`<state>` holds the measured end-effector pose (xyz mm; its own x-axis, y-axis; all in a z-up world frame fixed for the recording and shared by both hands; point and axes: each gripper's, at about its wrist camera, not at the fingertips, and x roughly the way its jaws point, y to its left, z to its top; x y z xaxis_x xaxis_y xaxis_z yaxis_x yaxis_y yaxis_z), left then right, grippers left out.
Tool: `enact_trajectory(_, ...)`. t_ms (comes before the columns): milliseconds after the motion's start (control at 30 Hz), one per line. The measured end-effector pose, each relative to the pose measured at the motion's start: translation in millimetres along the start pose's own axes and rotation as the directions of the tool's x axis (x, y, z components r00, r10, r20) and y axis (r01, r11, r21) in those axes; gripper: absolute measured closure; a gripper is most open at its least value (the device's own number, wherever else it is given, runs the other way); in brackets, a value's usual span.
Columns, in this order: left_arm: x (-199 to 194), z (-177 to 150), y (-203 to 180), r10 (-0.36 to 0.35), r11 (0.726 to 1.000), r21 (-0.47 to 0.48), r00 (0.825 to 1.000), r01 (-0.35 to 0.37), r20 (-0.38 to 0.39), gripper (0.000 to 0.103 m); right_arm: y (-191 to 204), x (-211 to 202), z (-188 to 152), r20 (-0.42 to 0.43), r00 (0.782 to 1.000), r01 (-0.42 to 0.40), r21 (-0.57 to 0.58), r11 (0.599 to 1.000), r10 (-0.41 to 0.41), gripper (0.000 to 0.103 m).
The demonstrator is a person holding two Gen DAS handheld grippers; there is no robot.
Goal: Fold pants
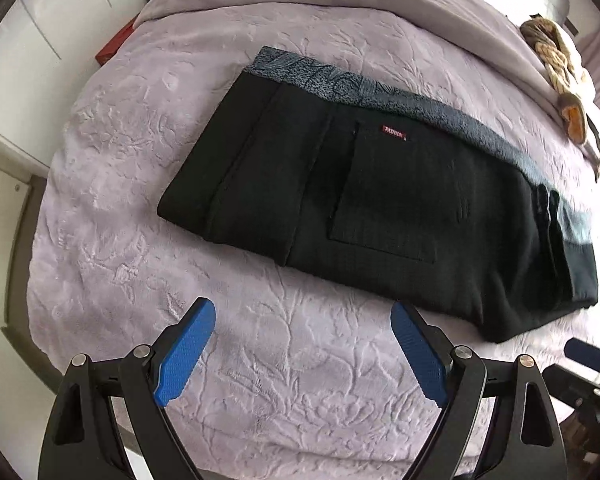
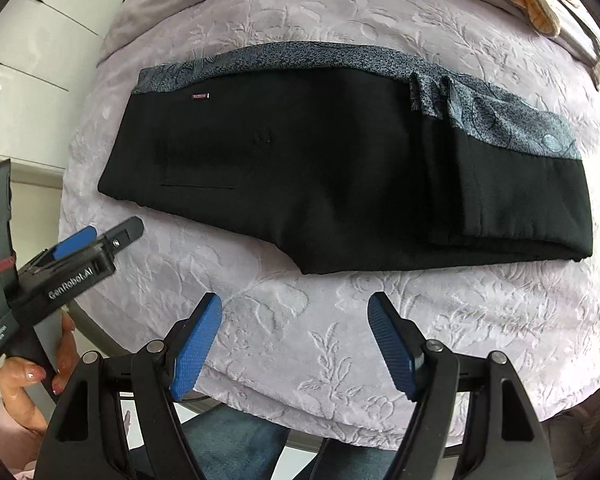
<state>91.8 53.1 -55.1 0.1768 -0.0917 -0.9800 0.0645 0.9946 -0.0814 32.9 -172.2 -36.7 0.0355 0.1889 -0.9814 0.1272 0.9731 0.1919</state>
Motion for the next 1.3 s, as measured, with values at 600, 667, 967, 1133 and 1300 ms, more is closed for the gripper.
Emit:
enact_trajectory(600,22.5,21.0,11.9,-0.088,0.995,-0.051,0.996,0.088,0.012,0.013,-5.0,18.1,4.3,-0.063,0.998,-0.009,-0.03,1.0,0.007,0.024)
enact_trajectory(667,24.1,22.2,13.5,-0.096,0.994,-0.055,0.995,0.097,0.013,0.013,-6.0,20.5,4.1,-0.067,0.998,-0.009,-0.027,1.0,0.007,0.024)
enact_trajectory(967,31.9,26.4,28.9,-0.183,0.977,-0.104,0.983,0.184,0.027,0.013,-4.7,27.8,4.9,-0.081,0.997,-0.02,-0.029,0.999,0.018,0.024)
enact_trajectory(1133,32.4,27.1,49.4,-0.255,0.948,-0.175,0.964,0.264,0.074,0.013,-5.7,29.6,3.5,-0.083,0.996,-0.028,-0.025,0.999,0.026,0.024)
enact_trajectory(1300,46.8,24.2,71.0,-0.318,0.906,-0.269,0.945,0.326,0.073,0.013,-3.0,29.7,0.7,-0.076,0.996,-0.05,-0.037,0.998,0.047,0.024)
